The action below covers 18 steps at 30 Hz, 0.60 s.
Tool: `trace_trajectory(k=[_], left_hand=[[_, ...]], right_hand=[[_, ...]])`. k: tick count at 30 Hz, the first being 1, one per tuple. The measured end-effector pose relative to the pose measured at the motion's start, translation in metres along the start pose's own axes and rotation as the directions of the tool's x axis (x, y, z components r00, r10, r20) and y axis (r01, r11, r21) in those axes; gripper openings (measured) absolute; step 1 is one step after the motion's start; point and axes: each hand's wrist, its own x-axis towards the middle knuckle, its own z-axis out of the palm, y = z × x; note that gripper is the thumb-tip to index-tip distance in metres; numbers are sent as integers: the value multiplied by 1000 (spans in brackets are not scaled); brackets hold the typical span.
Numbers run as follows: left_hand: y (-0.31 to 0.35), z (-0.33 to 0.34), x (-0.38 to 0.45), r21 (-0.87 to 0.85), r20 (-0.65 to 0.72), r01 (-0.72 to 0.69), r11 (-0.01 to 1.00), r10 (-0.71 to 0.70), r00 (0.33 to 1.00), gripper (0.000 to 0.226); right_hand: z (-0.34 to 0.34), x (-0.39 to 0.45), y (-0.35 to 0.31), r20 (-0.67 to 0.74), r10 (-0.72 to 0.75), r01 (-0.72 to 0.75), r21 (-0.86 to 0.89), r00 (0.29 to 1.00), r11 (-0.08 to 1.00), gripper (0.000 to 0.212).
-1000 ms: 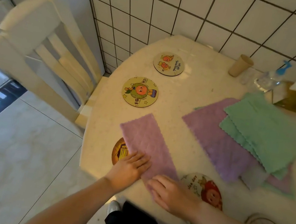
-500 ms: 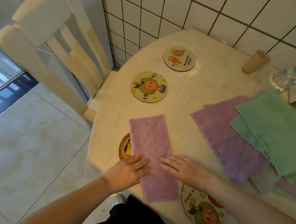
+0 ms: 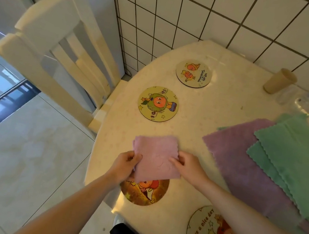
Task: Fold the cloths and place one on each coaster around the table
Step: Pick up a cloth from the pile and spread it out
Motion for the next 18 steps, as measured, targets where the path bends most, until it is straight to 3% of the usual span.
trace_trajectory(k=[11,18], left_hand=[[-15,10,-3,-53,-160,42,998,-50,986,35],[-19,14,2,77,-332,109,991,-77,940,29]], right_hand=[[5,15,-2,-26,41,-44,-147,999,988,31],[8,23,-11,-41,139,-144,-233,989,962,23]])
